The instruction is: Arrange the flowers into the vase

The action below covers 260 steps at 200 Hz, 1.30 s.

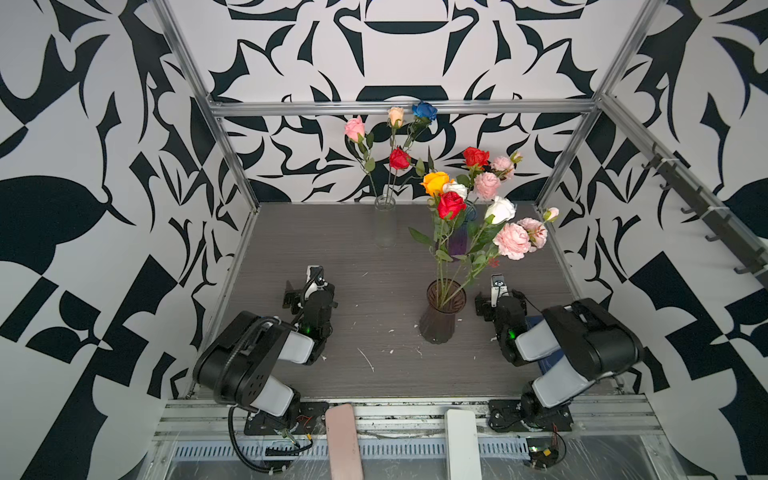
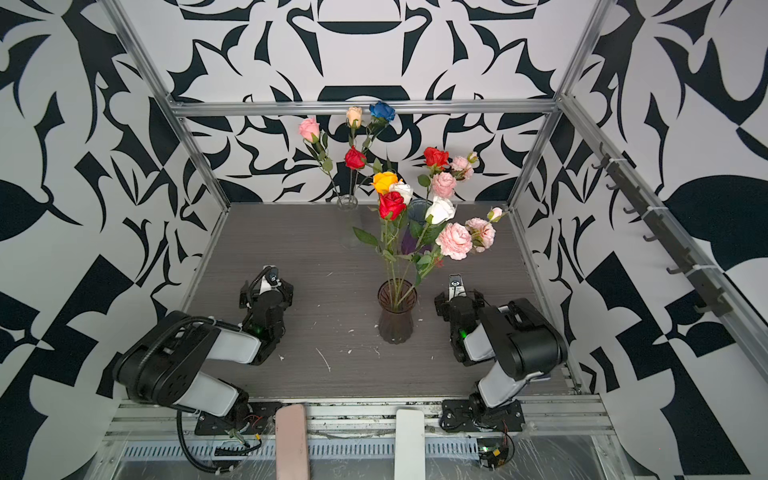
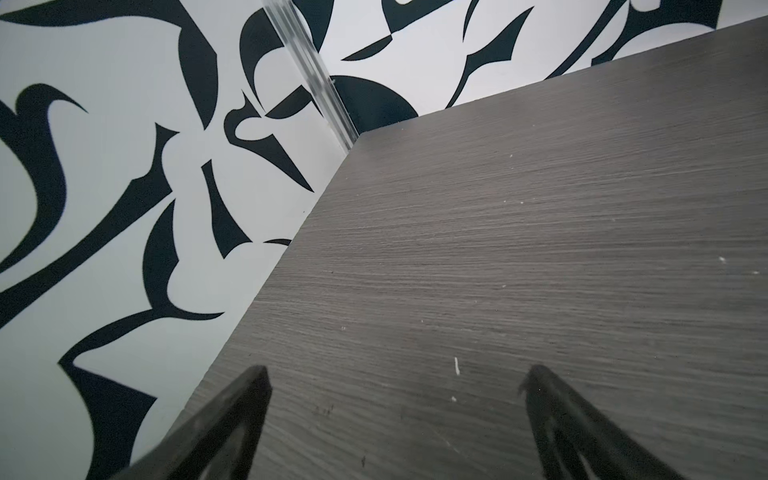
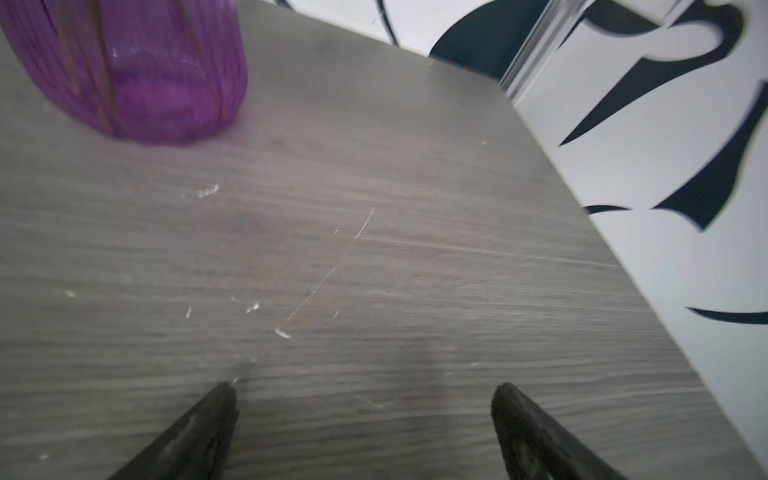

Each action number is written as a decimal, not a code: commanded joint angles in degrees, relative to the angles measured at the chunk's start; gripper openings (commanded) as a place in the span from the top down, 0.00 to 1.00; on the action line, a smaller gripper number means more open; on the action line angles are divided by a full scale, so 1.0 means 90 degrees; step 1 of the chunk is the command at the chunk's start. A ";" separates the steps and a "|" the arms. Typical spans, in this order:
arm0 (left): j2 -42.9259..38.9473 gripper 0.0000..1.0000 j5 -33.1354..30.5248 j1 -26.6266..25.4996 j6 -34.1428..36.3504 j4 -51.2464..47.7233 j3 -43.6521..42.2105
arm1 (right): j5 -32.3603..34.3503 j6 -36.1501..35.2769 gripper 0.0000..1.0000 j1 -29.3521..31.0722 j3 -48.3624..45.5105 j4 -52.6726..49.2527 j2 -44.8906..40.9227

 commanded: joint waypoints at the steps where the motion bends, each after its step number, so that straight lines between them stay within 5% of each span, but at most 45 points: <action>1: 0.0534 0.01 0.0222 0.0348 0.0238 0.1953 0.0124 | -0.0529 0.0060 0.00 -0.0162 0.0276 0.0642 -0.0460; 39: 0.0420 0.01 0.0570 0.0558 0.0061 0.1431 0.0263 | 0.0234 0.0688 0.00 -0.0457 0.0674 -0.0186 -0.0510; 70: -0.0165 0.01 0.1575 0.1139 -0.0740 0.0652 0.0035 | 0.0405 0.0817 0.00 -0.0526 0.1116 -0.1002 -0.0493; 100: -0.0324 0.01 0.3591 0.1831 -0.1116 -0.0650 0.0324 | 0.0414 0.0775 0.00 -0.0518 0.1131 -0.1036 -0.0500; 105: -0.0076 0.01 0.3769 0.1897 -0.1068 -0.0216 0.0279 | 0.0417 0.0774 0.00 -0.0518 0.1131 -0.1031 -0.0500; 118: 0.0531 0.01 0.3652 0.1944 -0.0855 0.1046 0.0116 | 0.0417 0.0774 0.00 -0.0518 0.1132 -0.1035 -0.0500; 136: -0.0115 0.01 0.3941 0.2024 -0.1216 -0.1817 0.1013 | 0.0409 0.0774 0.00 -0.0518 0.1139 -0.1044 -0.0500; 151: 0.0227 0.01 0.4039 0.2228 -0.1143 -0.0427 0.0641 | 0.0378 0.0774 0.00 -0.0518 0.1147 -0.1063 -0.0500; 170: -0.0065 0.01 0.4069 0.2160 -0.1278 -0.1353 0.0839 | 0.0382 0.0777 0.00 -0.0518 0.1133 -0.1044 -0.0509; 191: 0.0146 0.01 0.4036 0.2160 -0.1108 -0.0663 0.0682 | 0.0388 0.0774 0.00 -0.0518 0.1131 -0.1040 -0.0500; 260: 0.0095 0.01 0.4051 0.2160 -0.1158 -0.0875 0.0744 | 0.0385 0.0782 0.00 -0.0518 0.1139 -0.1054 -0.0500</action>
